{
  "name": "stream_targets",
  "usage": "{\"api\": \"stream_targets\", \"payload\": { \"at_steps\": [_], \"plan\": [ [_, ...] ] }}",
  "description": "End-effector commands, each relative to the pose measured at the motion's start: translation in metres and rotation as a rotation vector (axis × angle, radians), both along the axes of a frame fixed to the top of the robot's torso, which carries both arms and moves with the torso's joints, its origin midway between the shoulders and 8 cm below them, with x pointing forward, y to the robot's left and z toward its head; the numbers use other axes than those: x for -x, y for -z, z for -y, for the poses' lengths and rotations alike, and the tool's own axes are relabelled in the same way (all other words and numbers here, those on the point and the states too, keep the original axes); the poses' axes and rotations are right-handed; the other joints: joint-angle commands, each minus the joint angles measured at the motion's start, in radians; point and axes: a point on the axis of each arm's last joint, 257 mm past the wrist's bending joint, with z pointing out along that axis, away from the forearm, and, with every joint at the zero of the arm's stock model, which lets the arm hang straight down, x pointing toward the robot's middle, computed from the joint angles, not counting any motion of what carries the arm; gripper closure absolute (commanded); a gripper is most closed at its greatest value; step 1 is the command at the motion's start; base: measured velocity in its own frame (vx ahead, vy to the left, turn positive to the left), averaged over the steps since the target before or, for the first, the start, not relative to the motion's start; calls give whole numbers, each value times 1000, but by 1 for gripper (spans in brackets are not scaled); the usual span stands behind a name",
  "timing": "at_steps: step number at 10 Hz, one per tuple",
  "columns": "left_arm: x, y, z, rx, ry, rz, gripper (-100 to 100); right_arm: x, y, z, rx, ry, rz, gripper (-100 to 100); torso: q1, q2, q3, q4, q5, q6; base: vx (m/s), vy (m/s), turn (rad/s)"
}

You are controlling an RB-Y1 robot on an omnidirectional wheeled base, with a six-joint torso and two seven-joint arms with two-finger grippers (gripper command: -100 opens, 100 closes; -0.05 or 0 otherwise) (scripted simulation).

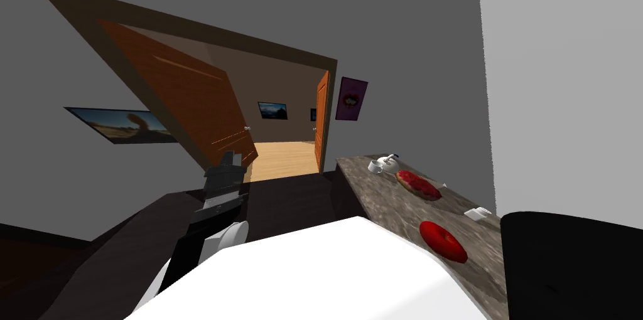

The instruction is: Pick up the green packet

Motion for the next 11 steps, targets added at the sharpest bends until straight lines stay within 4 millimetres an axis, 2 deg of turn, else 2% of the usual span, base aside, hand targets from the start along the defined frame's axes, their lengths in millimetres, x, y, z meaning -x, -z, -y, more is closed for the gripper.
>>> {"api": "stream_targets", "payload": {
  "at_steps": [1, 4, 5, 6, 7, 11],
  "plan": [
    [0, 0, 0, 0, 0, 0, 0, -4, 0, 1, -18, -43, -14, -100, 0, 0, 0, 0, 0, 0, 28, -208, 57],
    [0, 0, 0, 0, 0, 0, 0, -21, 5, -7, -64, -101, -5, -100, 8, 0, 0, 0, 2, 0, 41, -114, 48],
    [0, 0, 0, 0, 0, 0, 0, -18, 5, -6, -55, -91, -8, -100, 11, 0, 0, 0, 3, 1, 16, -24, 9],
    [0, 0, 0, 0, 0, 0, 0, -18, 5, -7, -56, -93, -7, 0, 15, 1, 1, 0, 4, 1, 4, -7, 1],
    [0, 0, 0, 0, 0, 0, 0, -17, 10, -3, -56, -81, -6, -100, 17, 2, 2, 1, 4, 1, -17, 18, 89],
    [0, 0, 0, 1, 0, 0, 0, -15, 23, 6, -57, -52, -4, -100, 20, 6, 3, 2, 5, 1, -32, 37, 78]
  ]
}}
